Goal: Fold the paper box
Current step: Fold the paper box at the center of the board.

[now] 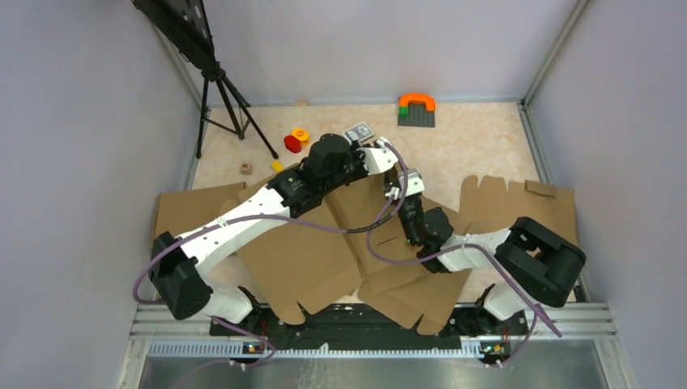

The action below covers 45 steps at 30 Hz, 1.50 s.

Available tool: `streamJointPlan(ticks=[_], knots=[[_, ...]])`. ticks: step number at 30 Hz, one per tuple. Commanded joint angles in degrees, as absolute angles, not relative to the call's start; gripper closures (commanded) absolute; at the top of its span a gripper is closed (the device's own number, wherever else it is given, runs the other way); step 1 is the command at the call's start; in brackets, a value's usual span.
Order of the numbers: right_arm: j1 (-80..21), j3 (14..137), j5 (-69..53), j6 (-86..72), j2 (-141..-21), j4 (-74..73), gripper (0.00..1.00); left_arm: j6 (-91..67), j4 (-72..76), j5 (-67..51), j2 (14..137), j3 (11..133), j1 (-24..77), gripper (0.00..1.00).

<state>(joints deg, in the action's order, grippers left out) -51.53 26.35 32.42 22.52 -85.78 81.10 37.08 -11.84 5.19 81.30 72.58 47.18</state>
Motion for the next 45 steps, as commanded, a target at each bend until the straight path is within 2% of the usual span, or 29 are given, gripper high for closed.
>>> streamJointPlan(ticks=[1, 7, 14, 17, 21, 24, 27, 33, 42, 44, 45], knots=[[-52.22, 27.91, 32.08, 20.30, -83.12, 79.60, 0.56, 37.16, -6.11, 7.78, 82.28, 72.66, 47.81, 1.00], [-52.00, 29.20, 32.66, 17.07, -78.01, 69.41, 0.45, 36.16, -10.15, 14.36, 86.74, 76.78, 47.01, 1.00], [-45.87, 28.93, 28.21, 2.08, -66.88, 52.41, 0.42, 23.38, -22.27, 9.52, 92.24, 86.77, 39.01, 1.00], [-43.67, 32.59, 28.59, -4.96, -63.53, 37.53, 0.41, 15.94, -32.47, 7.72, 97.69, 94.58, 34.43, 1.00], [-40.35, 40.06, 25.88, -13.28, -62.55, 14.60, 0.41, 5.15, -42.02, -2.98, 103.89, 102.28, 26.43, 1.00], [-38.03, 43.98, 21.82, -17.80, -62.51, 4.01, 0.41, 0.34, -44.20, -7.79, 106.12, 102.97, 22.00, 1.00], [-36.39, 45.81, 17.50, -20.93, -62.85, -3.71, 0.41, -1.96, -45.78, -7.42, 107.76, 102.61, 20.57, 1.00], [-36.05, 43.78, 13.59, -23.88, -61.94, -7.35, 0.41, -4.49, -46.91, -1.94, 109.48, 98.84, 21.17, 1.00], [-35.85, 39.91, 9.15, -26.64, -61.18, -7.32, 0.41, -5.55, -40.92, 7.68, 107.17, 89.06, 23.32, 1.00], [-35.86, 38.60, 8.41, -27.14, -60.33, -6.53, 0.41, -6.09, -39.12, 9.94, 106.62, 87.04, 24.19, 0.97], [-35.86, 38.11, 8.09, -27.35, -59.89, -6.23, 0.41, -6.46, -38.35, 11.17, 106.27, 86.22, 24.62, 0.89]])
